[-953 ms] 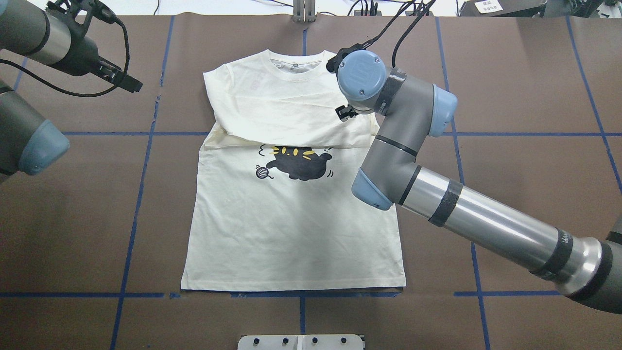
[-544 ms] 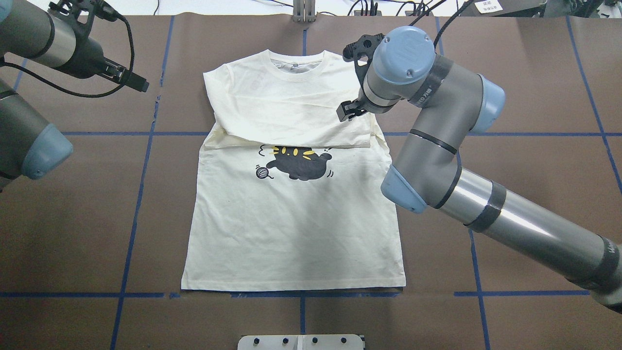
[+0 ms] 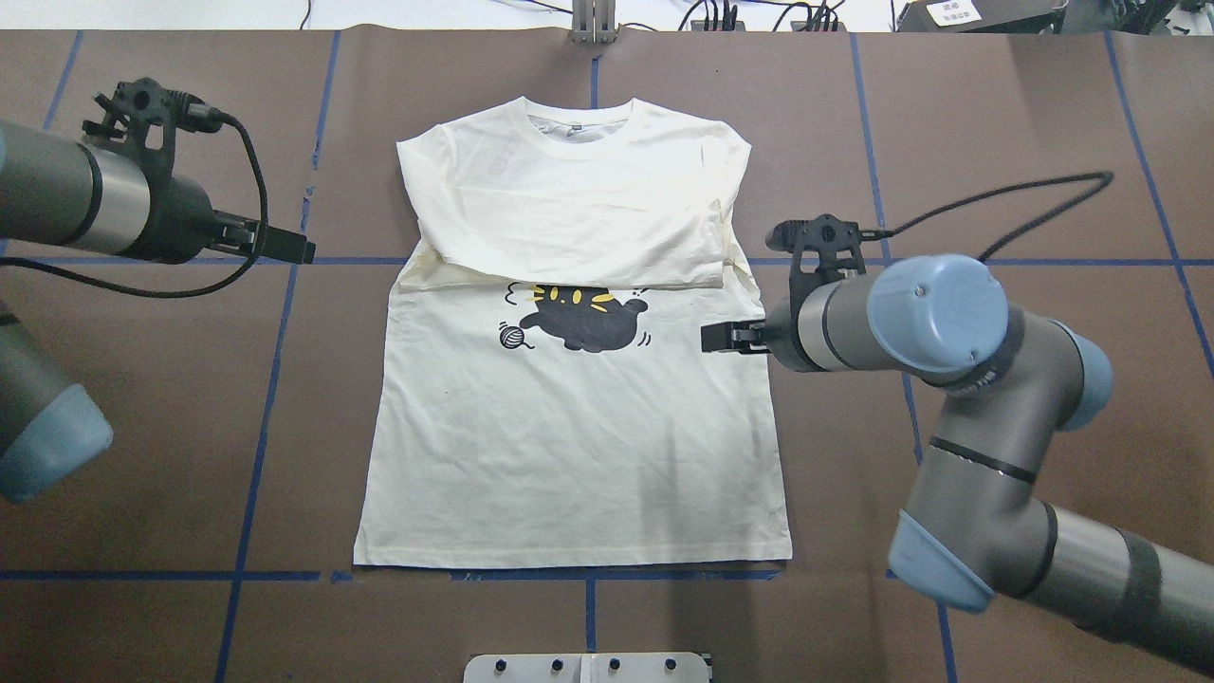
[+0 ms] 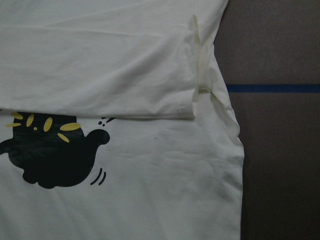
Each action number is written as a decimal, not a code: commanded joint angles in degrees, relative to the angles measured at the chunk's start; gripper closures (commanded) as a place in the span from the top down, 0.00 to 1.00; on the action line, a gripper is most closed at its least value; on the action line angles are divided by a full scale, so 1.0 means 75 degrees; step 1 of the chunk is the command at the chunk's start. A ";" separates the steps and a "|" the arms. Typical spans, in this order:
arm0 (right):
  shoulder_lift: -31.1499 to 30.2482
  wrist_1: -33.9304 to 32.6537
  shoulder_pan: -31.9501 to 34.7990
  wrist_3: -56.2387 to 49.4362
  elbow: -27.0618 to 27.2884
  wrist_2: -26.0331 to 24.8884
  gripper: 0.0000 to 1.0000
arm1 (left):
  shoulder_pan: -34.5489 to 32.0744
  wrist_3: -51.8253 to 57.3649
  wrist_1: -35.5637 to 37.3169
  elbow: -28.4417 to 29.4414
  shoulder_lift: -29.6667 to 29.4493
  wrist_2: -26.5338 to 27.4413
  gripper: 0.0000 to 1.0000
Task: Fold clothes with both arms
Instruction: 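Move both grippers down to the hem corners nearest the robot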
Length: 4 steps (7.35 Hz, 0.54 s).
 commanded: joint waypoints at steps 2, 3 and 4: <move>-0.1528 0.0010 -0.1559 0.2145 0.1420 -0.1519 0.96 | 0.2352 -0.3487 -0.0074 -0.0666 0.0511 0.1929 0.87; -0.1553 -0.0536 -0.1690 0.2510 0.1665 -0.1581 0.94 | 0.2987 -0.4567 -0.0074 -0.0666 0.0535 0.2330 0.70; -0.1518 -0.1215 -0.1819 0.2873 0.2038 -0.1640 0.92 | 0.3620 -0.5250 -0.0074 -0.0654 0.0744 0.2857 0.63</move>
